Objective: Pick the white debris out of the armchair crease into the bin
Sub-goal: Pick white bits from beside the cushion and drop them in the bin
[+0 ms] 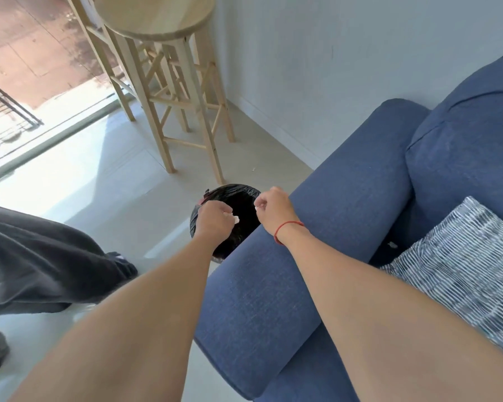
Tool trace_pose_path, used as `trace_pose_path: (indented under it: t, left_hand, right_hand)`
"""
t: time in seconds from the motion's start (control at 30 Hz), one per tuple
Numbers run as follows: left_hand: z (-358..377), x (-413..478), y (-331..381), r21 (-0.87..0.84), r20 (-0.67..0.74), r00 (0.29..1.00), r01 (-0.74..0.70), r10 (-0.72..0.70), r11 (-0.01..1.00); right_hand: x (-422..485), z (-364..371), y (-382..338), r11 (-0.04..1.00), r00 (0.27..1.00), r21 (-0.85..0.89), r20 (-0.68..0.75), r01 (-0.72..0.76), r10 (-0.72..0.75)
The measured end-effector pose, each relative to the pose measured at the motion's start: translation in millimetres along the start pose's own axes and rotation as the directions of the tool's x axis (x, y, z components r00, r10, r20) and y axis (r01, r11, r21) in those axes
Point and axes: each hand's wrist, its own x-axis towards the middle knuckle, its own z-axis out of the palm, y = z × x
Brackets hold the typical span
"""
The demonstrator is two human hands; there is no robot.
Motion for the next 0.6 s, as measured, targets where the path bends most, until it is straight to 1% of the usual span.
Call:
trace_pose_path:
  t: [0.1,0.2,0.23,0.3,0.33,0.37,0.47,0.6]
  left_hand:
    - [-0.7,12.1,-10.7,-0.046,0.0,0.998,0.058,-0.058,0.997]
    - [-1.1,19.9,-15.7,-0.076,0.003,0.996,0.095,-0.095,0.993]
    - [-2.3,21.5,-15.4,-0.071,0.014,0.996,0.086,-0.085,0.994]
    - [-4.4,23.2,-13.5,-0.03,0.069,0.996,0.05,-0.048,0.998]
    - [-4.7,22.9,-12.5,0.009,0.11,0.993,0.032,-0.033,0.999]
    - [-4.3,21.1,-11.7,0.054,0.148,0.989,0.022,-0.03,0.998]
    - [0.7,8.4,-8.0,0.134,0.223,0.972,0.04,-0.07,0.99]
    - [13.3,-16.3,7.0,0.182,0.239,0.968,0.039,-0.082,0.983]
  right_hand:
    - [6.3,10.9,-6.1,1.0,1.0,-0.013,0.011,-0.023,0.023]
    - [13.4,13.2,-12.7,0.999,0.998,0.017,0.035,-0.051,0.051]
    - [16.0,11.9,-14.6,0.998,0.995,0.009,0.081,-0.059,0.058]
    - [19.4,8.0,-17.0,0.997,0.973,-0.059,0.222,-0.053,0.065]
    - [20.1,6.1,-16.4,0.995,0.962,-0.095,0.265,-0.038,0.062]
    - [18.4,3.2,-14.9,0.995,0.955,-0.094,0.287,-0.044,0.069]
    - [7.8,-6.1,-4.6,0.994,0.953,-0.063,0.285,-0.085,0.1]
    - [-11.5,-26.9,17.8,0.992,0.958,-0.084,0.265,-0.09,0.109]
